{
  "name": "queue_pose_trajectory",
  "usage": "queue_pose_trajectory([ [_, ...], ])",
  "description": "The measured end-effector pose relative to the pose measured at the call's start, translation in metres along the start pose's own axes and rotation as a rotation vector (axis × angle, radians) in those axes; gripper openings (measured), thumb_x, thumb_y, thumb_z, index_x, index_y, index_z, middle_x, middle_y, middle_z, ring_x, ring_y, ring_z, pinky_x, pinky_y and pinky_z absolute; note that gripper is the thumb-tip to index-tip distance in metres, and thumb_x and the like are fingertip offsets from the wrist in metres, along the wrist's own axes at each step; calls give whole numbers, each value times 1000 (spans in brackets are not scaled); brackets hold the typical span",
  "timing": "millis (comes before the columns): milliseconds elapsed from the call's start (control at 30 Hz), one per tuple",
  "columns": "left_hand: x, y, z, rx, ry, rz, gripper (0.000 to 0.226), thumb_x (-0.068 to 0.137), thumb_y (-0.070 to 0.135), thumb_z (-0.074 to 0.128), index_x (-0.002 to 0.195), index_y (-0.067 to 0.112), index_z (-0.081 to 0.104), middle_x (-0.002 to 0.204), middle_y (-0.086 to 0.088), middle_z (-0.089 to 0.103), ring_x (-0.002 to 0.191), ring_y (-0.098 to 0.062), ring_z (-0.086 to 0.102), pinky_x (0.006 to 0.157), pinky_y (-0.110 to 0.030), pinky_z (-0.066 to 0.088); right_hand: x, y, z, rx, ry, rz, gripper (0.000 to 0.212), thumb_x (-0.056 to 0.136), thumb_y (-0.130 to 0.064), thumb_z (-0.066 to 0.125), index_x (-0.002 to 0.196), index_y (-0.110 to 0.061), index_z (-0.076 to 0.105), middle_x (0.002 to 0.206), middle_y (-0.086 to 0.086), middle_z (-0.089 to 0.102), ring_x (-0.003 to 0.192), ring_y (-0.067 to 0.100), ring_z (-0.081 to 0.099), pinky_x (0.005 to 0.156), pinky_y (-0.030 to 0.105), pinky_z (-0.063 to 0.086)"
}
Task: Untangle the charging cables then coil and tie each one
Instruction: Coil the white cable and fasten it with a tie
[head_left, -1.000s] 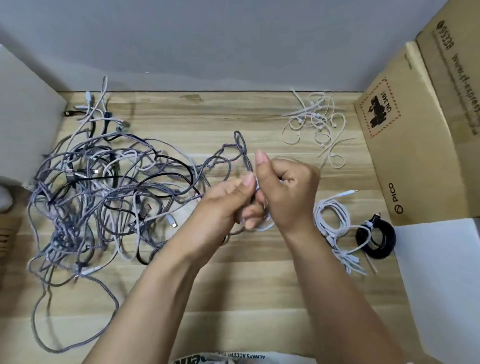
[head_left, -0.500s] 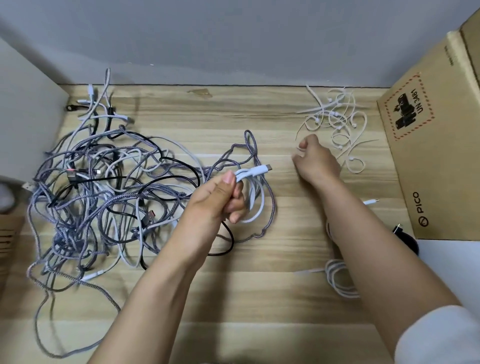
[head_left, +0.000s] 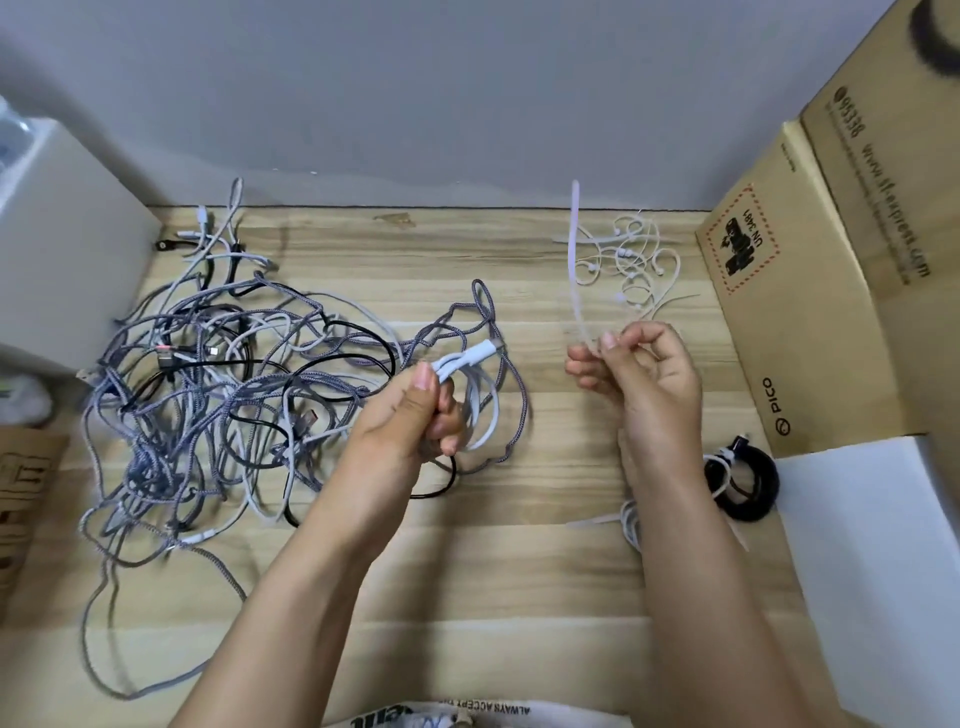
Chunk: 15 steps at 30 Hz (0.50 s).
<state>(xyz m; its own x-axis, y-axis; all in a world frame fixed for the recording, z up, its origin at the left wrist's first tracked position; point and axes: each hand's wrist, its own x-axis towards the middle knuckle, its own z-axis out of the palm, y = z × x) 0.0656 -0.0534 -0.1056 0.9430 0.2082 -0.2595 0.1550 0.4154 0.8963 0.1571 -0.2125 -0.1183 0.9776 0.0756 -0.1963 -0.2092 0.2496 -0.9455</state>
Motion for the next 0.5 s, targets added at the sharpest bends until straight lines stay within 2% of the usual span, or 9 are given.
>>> queue_pose_trajectory([
  [100, -19, 2, 4, -22, 1, -28, 31, 92, 37, 44, 73, 13, 40, 55, 10, 36, 52, -8, 38, 67, -31, 41, -44, -17, 2, 177, -65, 42, 21, 91, 5, 45, 83, -14, 41, 61, 0, 64, 52, 13, 62, 54, 19, 50],
  [167, -28, 1, 7, -8, 1, -27, 31, 91, 38, 45, 73, 13, 41, 54, 11, 38, 51, -7, 38, 72, -37, 53, -65, -20, 4, 245, -140, 101, 15, 89, 0, 45, 85, -14, 40, 58, -1, 59, 45, 11, 53, 47, 18, 45],
  [200, -39, 4, 11, 16, 0, 7, 29, 89, 37, 44, 72, 12, 42, 53, 11, 39, 51, -7, 39, 70, -35, 56, -79, -25, 6, 250, -178, 110, 11, 86, -5, 46, 86, -14, 40, 56, -1, 56, 43, 9, 48, 44, 17, 42],
  [267, -46, 5, 16, 101, 13, 102, 27, 86, 34, 41, 70, 12, 43, 55, 11, 43, 52, -6, 42, 60, -25, 52, -91, -23, 10, 235, -246, 163, 10, 82, -11, 49, 87, -14, 40, 54, -1, 51, 40, 7, 40, 38, 15, 35],
  [367, -66, 7, 20, 333, -7, 291, 27, 91, 33, 40, 71, 16, 45, 58, 13, 48, 56, -2, 45, 58, -15, 43, -115, -23, 19, 211, -366, 196, 17, 88, -12, 55, 88, -12, 39, 51, 1, 49, 34, 8, 33, 35, 15, 29],
  [400, -71, 7, 20, 404, -21, 333, 30, 92, 38, 41, 73, 16, 45, 60, 12, 51, 58, -3, 48, 59, -18, 44, -119, -20, 22, 215, -400, 196, 13, 86, -14, 52, 89, -11, 39, 51, 2, 49, 33, 9, 33, 35, 15, 28],
  [467, -82, 10, 22, 455, -78, 380, 36, 94, 45, 40, 83, 11, 46, 62, 0, 56, 57, -16, 60, 60, -31, 49, -129, -18, 27, 191, -413, 194, 12, 84, -16, 49, 91, -10, 42, 51, 2, 50, 35, 9, 34, 36, 15, 29],
  [500, -86, 12, 23, 456, -110, 387, 36, 96, 42, 38, 88, 8, 45, 61, -6, 57, 54, -19, 63, 59, -30, 49, -132, -17, 28, 175, -395, 198, 12, 85, -16, 51, 91, -10, 44, 50, 3, 50, 35, 10, 33, 35, 15, 28],
])
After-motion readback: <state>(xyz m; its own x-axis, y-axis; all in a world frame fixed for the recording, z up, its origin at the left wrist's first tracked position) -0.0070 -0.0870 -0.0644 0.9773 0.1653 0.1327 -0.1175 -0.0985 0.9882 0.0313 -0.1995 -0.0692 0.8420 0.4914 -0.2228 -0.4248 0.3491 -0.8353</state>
